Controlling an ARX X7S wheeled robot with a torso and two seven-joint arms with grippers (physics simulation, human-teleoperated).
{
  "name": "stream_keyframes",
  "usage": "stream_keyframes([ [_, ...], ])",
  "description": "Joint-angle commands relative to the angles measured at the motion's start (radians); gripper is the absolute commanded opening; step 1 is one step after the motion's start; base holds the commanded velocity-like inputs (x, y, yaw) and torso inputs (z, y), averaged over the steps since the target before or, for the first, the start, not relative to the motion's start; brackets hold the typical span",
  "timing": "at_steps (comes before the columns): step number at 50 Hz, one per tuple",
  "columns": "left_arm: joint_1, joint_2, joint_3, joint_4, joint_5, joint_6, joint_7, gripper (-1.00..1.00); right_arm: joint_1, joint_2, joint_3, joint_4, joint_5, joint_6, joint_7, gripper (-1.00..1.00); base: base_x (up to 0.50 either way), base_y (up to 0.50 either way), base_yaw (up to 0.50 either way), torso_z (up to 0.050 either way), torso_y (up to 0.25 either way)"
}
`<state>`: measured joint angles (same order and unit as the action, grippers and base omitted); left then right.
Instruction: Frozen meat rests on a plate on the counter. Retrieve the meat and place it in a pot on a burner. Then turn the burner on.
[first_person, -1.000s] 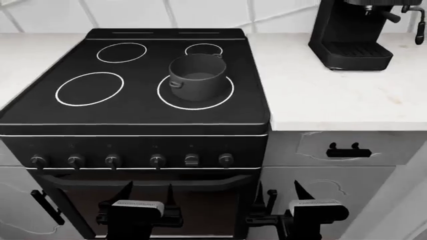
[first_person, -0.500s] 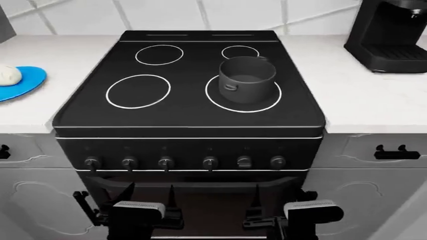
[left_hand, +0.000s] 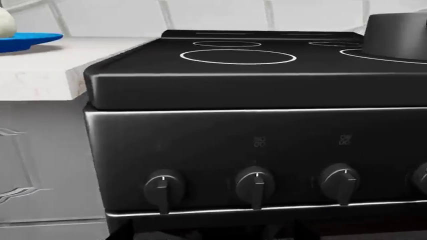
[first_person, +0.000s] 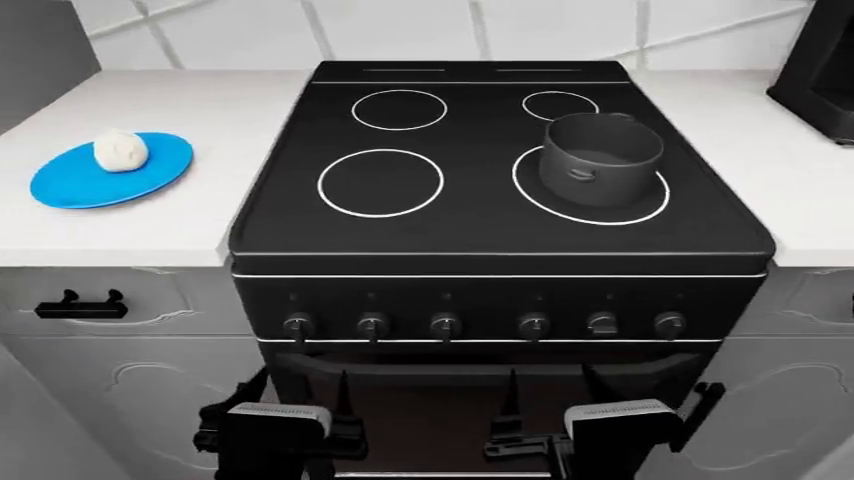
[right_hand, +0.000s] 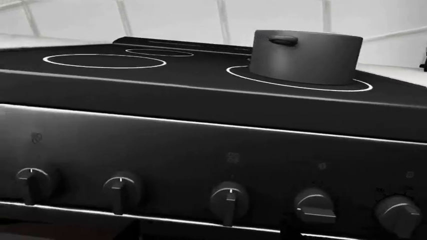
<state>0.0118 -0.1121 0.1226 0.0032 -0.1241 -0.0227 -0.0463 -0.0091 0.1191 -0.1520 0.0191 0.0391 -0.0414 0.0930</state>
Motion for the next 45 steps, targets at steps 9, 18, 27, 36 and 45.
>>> stream_keyframes([
  [9,-0.004,-0.015,0.019,-0.004,-0.013,0.001,-0.022,1.0,0.005,0.014,-0.02,0.008,0.015,0.002,0.016,1.0,0.0,0.5,0.0,0.05,0.0],
  [18,-0.005,-0.022,0.026,-0.005,-0.019,0.004,-0.029,1.0,0.004,0.021,-0.025,0.006,0.023,0.002,0.023,1.0,0.0,0.5,0.0,0.05,0.0],
  [27,-0.004,-0.028,0.034,-0.002,-0.024,0.005,-0.036,1.0,0.006,0.027,-0.032,0.007,0.026,0.001,0.03,1.0,0.0,0.5,0.0,0.05,0.0],
  [36,-0.004,-0.034,0.039,0.016,-0.027,-0.01,-0.051,1.0,0.008,0.032,-0.036,0.0,0.032,0.011,0.039,1.0,0.0,0.5,0.0,0.05,0.0],
  [45,-0.01,-0.041,0.027,0.109,-0.036,-0.121,-0.103,1.0,-0.002,0.04,-0.017,-0.129,0.078,0.115,0.056,1.0,0.0,0.44,0.0,0.049,0.0],
])
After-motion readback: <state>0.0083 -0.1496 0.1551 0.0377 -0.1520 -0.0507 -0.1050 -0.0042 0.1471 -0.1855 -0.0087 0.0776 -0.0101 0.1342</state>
